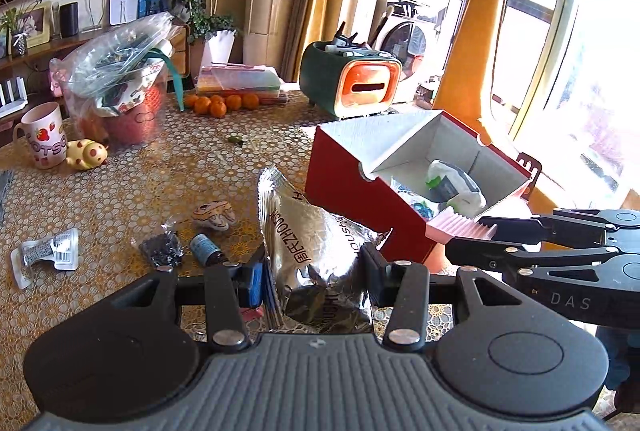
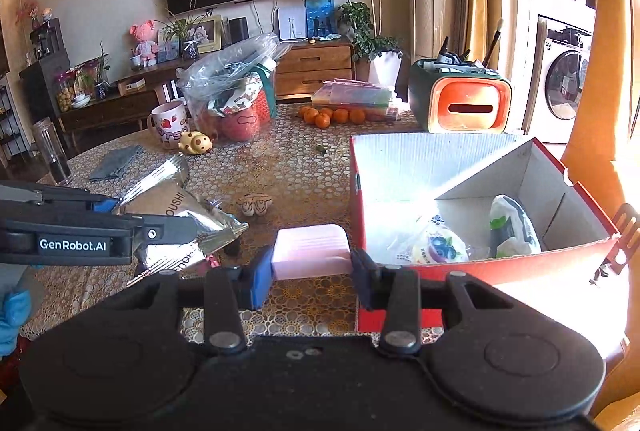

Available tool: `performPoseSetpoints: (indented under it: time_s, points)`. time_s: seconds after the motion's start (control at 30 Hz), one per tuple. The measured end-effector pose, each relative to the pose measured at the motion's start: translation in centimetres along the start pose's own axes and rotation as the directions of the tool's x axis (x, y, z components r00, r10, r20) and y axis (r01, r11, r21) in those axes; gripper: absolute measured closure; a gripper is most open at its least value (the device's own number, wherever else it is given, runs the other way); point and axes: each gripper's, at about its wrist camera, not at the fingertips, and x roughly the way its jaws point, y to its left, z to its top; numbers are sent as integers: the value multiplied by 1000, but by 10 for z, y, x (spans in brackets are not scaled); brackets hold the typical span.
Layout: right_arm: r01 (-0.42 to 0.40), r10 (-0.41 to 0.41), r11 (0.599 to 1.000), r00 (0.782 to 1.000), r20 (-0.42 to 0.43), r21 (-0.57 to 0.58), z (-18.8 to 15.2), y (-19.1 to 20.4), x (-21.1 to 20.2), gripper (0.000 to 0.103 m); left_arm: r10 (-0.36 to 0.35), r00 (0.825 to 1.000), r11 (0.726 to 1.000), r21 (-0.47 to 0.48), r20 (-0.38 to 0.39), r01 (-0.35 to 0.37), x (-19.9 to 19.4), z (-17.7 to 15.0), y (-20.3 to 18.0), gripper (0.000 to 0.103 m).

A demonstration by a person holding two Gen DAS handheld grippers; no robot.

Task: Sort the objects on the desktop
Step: 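Carry the foil packet with left tool while right tool carries the pink comb into the box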

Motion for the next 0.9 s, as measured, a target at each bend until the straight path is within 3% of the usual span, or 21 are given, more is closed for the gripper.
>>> performPoseSetpoints:
  time_s: [0.5, 0.9]
  points:
    - [67, -69, 996, 997, 40, 61, 4, -65, -20, 62, -91, 996, 990, 108, 5, 90, 30, 30, -74, 58]
    - [109, -113, 991, 992, 47, 82, 17, -114, -8, 62, -100, 995, 985, 136, -20, 102, 77, 55, -104, 57]
